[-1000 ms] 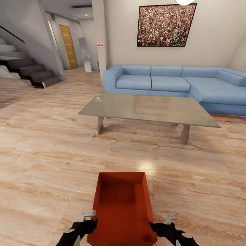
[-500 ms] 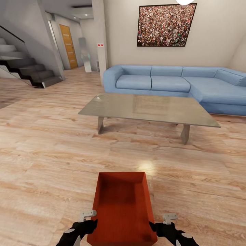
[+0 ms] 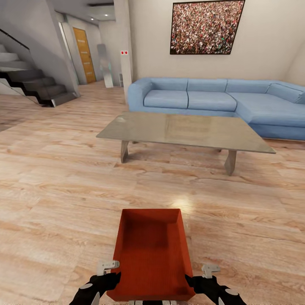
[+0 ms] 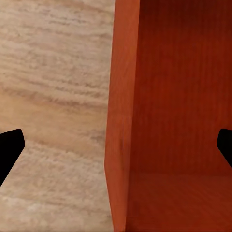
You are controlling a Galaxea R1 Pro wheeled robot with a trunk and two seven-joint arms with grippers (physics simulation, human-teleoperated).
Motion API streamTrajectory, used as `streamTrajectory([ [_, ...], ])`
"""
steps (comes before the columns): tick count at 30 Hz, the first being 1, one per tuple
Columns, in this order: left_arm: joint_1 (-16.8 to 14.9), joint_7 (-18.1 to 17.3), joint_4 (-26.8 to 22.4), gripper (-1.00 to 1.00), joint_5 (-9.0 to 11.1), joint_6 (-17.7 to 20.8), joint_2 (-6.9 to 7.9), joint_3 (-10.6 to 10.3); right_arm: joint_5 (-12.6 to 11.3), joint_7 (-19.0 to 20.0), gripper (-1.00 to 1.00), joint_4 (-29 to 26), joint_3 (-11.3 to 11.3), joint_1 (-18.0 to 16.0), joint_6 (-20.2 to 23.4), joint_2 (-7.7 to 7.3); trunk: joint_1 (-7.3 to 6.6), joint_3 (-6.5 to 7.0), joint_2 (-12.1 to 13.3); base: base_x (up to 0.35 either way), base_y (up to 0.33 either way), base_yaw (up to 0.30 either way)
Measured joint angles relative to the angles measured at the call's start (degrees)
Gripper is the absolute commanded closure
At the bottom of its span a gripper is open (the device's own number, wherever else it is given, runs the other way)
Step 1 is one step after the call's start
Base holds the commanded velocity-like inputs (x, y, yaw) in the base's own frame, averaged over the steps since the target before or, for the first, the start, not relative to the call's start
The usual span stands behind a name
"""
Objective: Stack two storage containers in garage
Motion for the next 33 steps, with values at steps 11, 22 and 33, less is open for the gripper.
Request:
streamTrajectory([
  [11,0.0,-0.07,0.0,-1.0,0.0,-0.08,0.0,0.0,0.01,0.0,-1.0,0.0,0.0,0.0,0.0,0.0,0.66,-0.6,-1.22,0.0,0.0,0.0],
  [22,0.0,-0.05,0.0,-1.0,0.0,0.0,0.0,0.0,0.03,0.0,-1.0,0.0,0.0,0.0,0.0,0.0,0.66,-0.6,-1.22,0.0,0.0,0.0],
  [33,0.0,-0.05,0.0,-1.0,0.01,0.0,0.02,0.0,0.06,0.0,-1.0,0.0,0.0,0.0,0.0,0.0,1.18,-1.62,-2.06,0.0,0.0,0.0],
])
